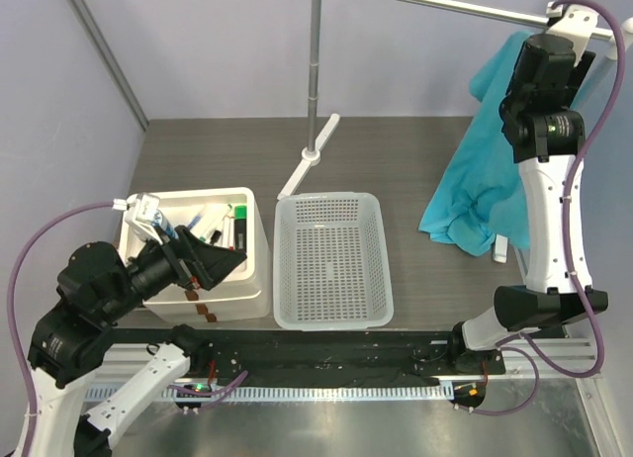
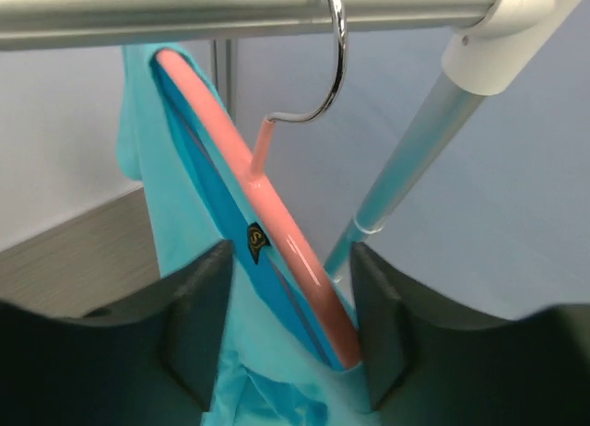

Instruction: Remove the t-shirt from the hanger

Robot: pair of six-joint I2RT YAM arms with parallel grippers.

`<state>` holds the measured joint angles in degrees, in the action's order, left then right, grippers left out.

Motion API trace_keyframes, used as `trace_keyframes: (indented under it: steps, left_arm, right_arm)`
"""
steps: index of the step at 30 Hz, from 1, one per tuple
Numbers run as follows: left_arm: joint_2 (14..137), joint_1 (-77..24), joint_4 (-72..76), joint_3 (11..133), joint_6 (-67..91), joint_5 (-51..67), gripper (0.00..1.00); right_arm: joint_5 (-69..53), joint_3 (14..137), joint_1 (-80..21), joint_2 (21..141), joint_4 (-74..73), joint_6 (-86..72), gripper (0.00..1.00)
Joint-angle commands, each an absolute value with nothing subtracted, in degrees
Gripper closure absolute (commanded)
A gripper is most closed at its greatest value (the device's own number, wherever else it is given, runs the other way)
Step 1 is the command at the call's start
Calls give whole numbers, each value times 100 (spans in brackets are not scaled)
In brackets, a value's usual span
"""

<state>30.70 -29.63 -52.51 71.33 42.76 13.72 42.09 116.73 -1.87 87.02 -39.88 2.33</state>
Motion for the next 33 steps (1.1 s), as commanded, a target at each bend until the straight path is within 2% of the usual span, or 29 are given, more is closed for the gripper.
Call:
trace_keyframes:
  steps: [1,3,8,12,16,18,23,33]
  left_arm:
    - [3234,-2980,-5106,7382,4359,1714,0]
    - [3261,-2988,-5176,7462,4403,1757,0]
    - [3349,-2980,-5238,7523,4412,1802,0]
    - [3410,-2988,-5098,7532,4403,1986,0]
    - [3428,-2988,-4678,7488,4368,2267,3]
    - [3506,-2988,-4545,7480,4377,2320,3]
    - [3709,-2988,-4290,7445,4657,2198,3]
    - [3701,-2988,-3999,7076,4974,2057,2]
  right_arm:
    - [3692,11330,-202,8350,-3964,9,49]
    - [3543,11294,-202,8306,-3955,-113,61]
    - [3507,11329,-202,8384,-3964,-97,64]
    - [3463,11373,-193,8481,-3929,-114,75]
    - [3288,11452,-193,8569,-3894,-281,81]
    - [3059,11513,-193,8526,-3894,-482,89]
    - [2498,11654,-202,8385,-3753,-843,99]
    - [1899,11532,-202,7841,-3217,-1423,99]
